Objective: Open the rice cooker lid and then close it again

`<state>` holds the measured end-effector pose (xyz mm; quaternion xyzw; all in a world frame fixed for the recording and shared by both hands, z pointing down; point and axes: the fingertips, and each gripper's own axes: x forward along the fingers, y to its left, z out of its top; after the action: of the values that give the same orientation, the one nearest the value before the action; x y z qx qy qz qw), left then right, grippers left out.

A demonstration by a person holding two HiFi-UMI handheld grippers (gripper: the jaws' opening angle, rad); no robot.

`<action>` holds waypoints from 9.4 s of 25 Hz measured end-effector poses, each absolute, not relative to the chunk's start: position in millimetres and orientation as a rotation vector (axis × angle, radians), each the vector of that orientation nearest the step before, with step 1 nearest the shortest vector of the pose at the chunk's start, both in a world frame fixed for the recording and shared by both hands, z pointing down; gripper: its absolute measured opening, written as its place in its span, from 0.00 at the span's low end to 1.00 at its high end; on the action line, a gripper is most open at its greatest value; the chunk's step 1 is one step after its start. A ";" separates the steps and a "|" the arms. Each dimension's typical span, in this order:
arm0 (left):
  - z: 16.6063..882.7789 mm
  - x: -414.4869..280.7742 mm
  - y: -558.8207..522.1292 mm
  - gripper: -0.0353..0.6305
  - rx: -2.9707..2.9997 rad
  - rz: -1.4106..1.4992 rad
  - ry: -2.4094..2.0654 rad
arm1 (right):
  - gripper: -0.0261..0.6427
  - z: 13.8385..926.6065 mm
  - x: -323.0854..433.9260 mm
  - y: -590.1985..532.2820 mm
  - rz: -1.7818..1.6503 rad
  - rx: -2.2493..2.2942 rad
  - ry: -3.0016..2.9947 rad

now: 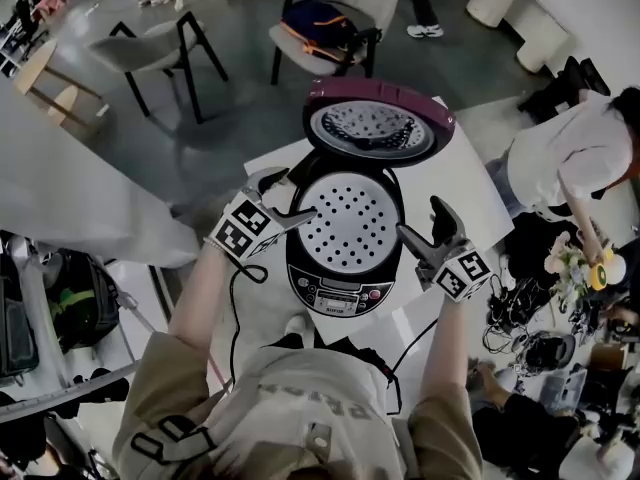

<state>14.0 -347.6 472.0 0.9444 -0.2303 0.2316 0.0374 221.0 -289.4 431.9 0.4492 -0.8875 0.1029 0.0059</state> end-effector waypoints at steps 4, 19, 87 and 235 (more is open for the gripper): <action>479.5 26.7 -387.0 0.69 2.888 0.745 -0.747 | 0.70 440.7 234.1 -328.3 0.330 1.358 -2.784; 472.2 66.7 -463.6 0.69 2.950 0.771 -0.705 | 0.70 429.6 228.4 -406.2 0.305 1.153 -2.890; 481.6 -6.1 -280.2 0.95 3.111 1.795 0.105 | 0.91 464.2 181.9 -209.3 -0.217 0.498 -2.140; 352.8 -79.0 -182.2 0.07 2.869 -0.054 -1.617 | 0.04 347.2 138.9 -96.7 -0.356 2.267 -2.177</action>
<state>-79.0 -182.2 352.8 0.8684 -0.4897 -0.0162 -0.0760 138.9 -96.7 347.2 0.7167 -0.6882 -0.1124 -0.0109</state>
